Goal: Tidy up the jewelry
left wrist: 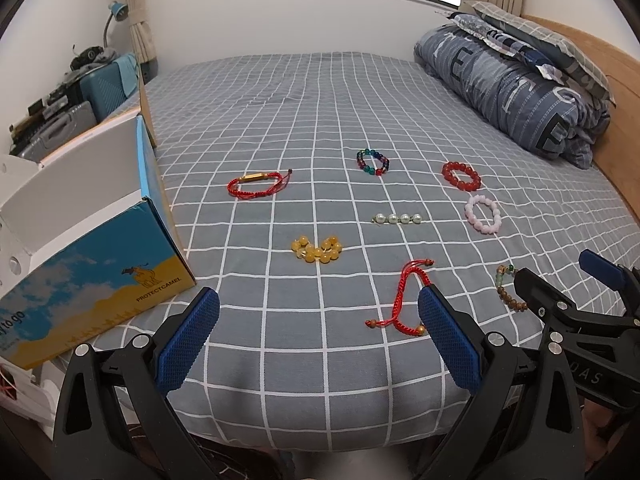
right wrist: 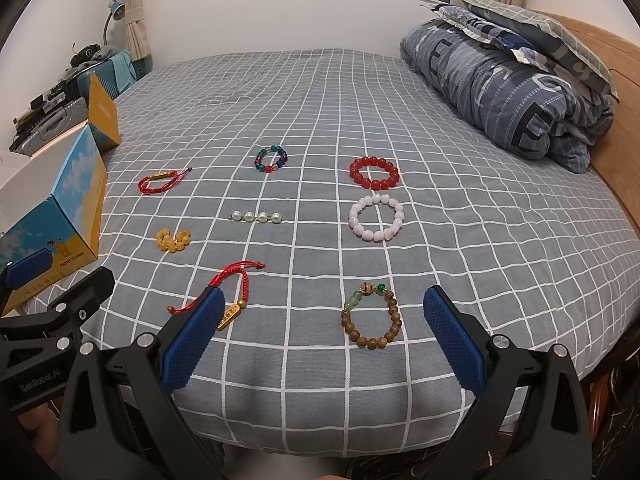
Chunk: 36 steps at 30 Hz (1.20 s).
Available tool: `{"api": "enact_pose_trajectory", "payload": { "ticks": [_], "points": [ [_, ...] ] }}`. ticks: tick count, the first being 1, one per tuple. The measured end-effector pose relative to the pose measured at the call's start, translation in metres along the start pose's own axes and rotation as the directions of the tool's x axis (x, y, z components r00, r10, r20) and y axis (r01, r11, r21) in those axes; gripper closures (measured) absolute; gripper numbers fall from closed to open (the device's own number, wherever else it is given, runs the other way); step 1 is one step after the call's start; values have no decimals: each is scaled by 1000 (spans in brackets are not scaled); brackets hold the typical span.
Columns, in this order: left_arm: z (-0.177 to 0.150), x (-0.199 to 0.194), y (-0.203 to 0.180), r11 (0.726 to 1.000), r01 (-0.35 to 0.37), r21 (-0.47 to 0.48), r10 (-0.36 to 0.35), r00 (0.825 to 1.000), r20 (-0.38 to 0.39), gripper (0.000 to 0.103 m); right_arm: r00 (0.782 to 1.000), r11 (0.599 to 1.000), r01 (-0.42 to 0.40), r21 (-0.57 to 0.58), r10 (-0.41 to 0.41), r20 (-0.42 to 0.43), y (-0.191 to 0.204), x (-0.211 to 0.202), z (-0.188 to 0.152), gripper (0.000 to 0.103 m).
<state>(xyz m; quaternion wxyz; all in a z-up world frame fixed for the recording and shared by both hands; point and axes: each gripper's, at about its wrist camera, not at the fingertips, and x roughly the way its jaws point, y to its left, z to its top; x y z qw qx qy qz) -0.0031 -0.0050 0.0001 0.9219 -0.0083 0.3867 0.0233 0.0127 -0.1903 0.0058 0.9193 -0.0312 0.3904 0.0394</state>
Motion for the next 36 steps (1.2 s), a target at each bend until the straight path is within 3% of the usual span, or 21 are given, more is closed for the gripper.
{"api": "enact_pose_trajectory", "payload": {
  "ticks": [23, 29, 36],
  "points": [
    [0, -1, -1, 1000, 4, 0, -4, 1000, -1, 6, 1000, 1000, 13, -2, -13, 2, -1, -1, 1, 7],
    [12, -11, -1, 1000, -8, -15, 9, 1000, 23, 6, 1000, 1000, -7, 21, 7, 6, -5, -9, 12, 7],
    [48, -20, 6, 999, 5, -35, -3, 999, 46, 6, 1000, 998, 2, 55, -4, 30, -22, -19, 46, 7]
  ]
}}
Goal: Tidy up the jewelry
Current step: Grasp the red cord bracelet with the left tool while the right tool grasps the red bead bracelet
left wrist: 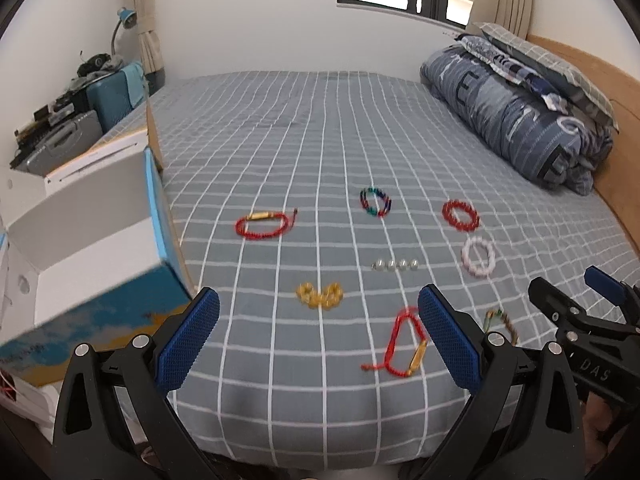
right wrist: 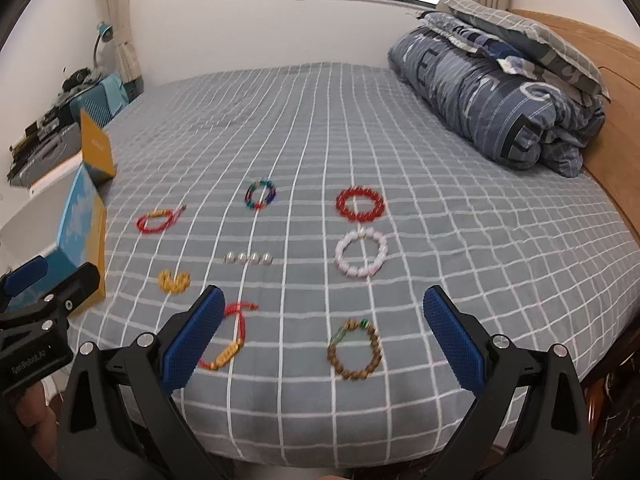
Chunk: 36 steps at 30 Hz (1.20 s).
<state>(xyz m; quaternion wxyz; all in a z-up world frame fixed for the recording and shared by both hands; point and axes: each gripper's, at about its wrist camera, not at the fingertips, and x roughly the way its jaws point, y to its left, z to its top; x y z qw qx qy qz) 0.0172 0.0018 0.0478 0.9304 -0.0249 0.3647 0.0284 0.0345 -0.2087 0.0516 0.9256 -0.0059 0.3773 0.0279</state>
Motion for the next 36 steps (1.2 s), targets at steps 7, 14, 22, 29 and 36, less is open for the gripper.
{"api": "enact_pose_trajectory", "payload": {
  "ticks": [7, 14, 22, 29, 36],
  "points": [
    [42, 12, -3, 1000, -16, 16, 16, 1000, 3, 6, 1000, 1000, 24, -15, -24, 10, -3, 12, 42, 7],
    [88, 46, -4, 998, -59, 26, 59, 998, -12, 6, 999, 999, 45, -25, -46, -16, -8, 55, 82, 7],
    [105, 133, 8, 998, -63, 10, 64, 991, -118, 6, 995, 998, 48, -40, -51, -85, -20, 137, 122, 7],
    [90, 198, 27, 991, -133, -12, 127, 967, -222, 6, 985, 998, 20, -57, -29, -171, -29, 211, 118, 7],
    [82, 230, 53, 986, -155, -70, 130, 953, -274, 6, 972, 999, -4, -45, -7, -235, -33, 252, 105, 7]
  ]
}}
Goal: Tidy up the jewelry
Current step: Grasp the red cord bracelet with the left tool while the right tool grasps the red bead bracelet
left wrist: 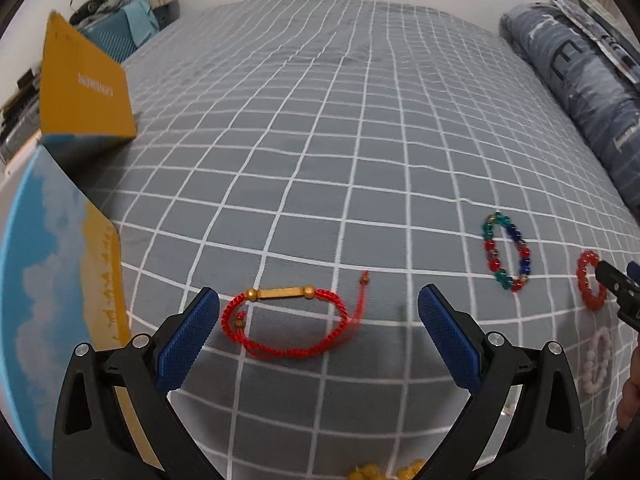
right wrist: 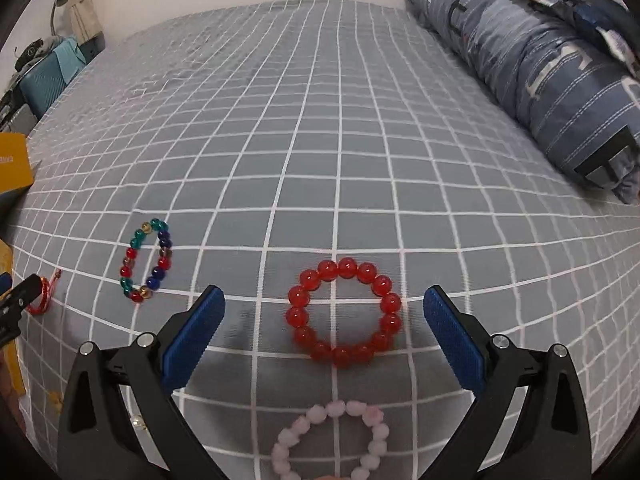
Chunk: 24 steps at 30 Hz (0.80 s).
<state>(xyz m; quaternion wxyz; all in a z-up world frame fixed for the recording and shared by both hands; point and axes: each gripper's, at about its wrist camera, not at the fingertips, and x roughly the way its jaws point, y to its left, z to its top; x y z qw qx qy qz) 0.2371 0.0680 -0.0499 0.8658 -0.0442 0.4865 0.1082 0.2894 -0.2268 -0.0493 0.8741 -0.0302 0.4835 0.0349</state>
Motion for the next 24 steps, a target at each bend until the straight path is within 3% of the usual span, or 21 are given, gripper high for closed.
{"api": "enact_pose_trajectory", "payload": {
  "ticks": [16, 19, 24],
  "points": [
    [-5, 37, 5, 1000, -8, -12, 7, 997, -77, 6, 997, 999, 2, 36, 1, -80, -17, 35, -2, 15],
    [-6, 36, 6, 1000, 3, -16, -5, 997, -79, 10, 996, 999, 9, 36, -6, -92, -16, 38, -2, 21],
    [-7, 32, 5, 1000, 17, -6, -18, 997, -77, 27, 995, 999, 9, 37, -5, -98, -17, 40, -1, 29]
  ]
}}
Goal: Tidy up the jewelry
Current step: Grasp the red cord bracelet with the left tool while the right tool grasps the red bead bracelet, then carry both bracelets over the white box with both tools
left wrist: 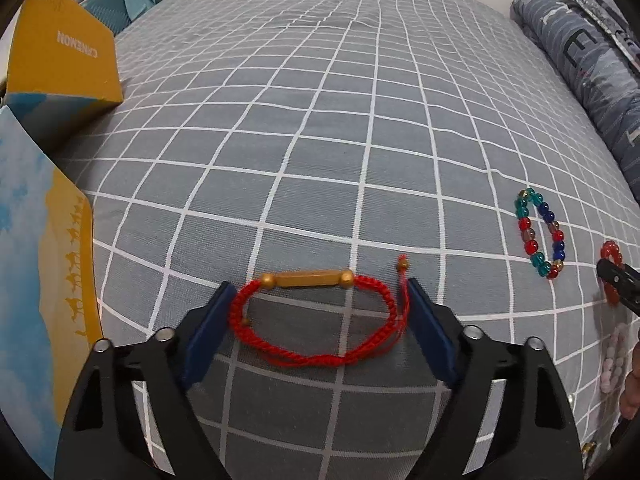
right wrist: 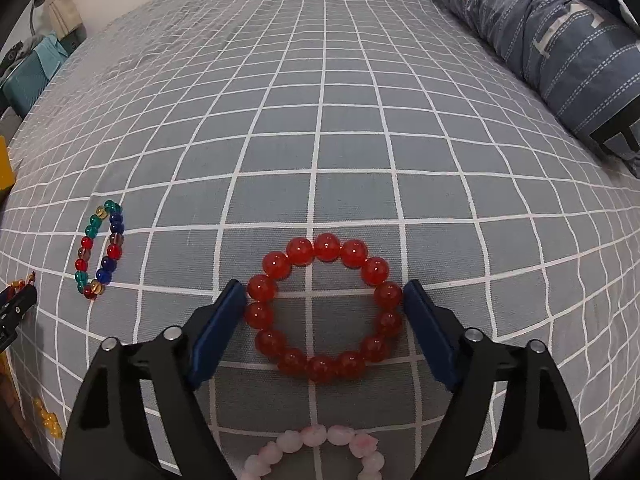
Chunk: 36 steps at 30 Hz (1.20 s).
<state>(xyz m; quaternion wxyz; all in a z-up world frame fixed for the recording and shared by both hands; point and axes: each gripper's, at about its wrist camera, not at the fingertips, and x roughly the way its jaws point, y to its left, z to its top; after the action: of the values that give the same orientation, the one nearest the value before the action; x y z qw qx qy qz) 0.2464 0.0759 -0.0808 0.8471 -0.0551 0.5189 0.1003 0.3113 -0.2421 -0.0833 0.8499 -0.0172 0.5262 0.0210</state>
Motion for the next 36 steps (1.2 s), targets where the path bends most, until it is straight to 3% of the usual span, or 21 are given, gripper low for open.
{"api": "enact_pose_trajectory", "payload": {
  "ticks": [7, 12, 15, 16, 18, 22, 24, 36],
  "points": [
    [-5, -7, -6, 999, 13, 33, -13, 1000, 0, 51, 1000, 1000, -7, 16, 7, -2, -1, 1, 0, 42],
    [-7, -11, -6, 999, 22, 44, -22, 1000, -1, 71, 1000, 1000, -2, 28, 2, -3, -2, -1, -3, 60],
    [-7, -12, -2, 999, 19, 34, -20, 1000, 3, 77, 1000, 999, 8, 38, -8, -3, -4, -2, -5, 78],
    [-7, -12, -1, 999, 21, 28, -21, 1000, 5, 78, 1000, 999, 7, 40, -7, -2, -4, -3, -4, 78],
    [-7, -14, 1, 1000, 17, 18, -18, 1000, 12, 99, 1000, 999, 6, 43, -7, 6, -3, -4, -5, 78],
    [-6, -17, 4, 999, 30, 11, -31, 999, 22, 99, 999, 998, 7, 55, -9, 31, -3, -10, -5, 79],
    [-6, -18, 4, 999, 30, 11, -30, 999, 25, 99, 999, 999, 14, 48, -16, 47, -1, -14, -6, 90],
    [-7, -36, 5, 999, 39, 8, -40, 996, 84, 99, 991, 999, 13, 42, -18, 133, 3, -37, -10, 90]
  ]
}}
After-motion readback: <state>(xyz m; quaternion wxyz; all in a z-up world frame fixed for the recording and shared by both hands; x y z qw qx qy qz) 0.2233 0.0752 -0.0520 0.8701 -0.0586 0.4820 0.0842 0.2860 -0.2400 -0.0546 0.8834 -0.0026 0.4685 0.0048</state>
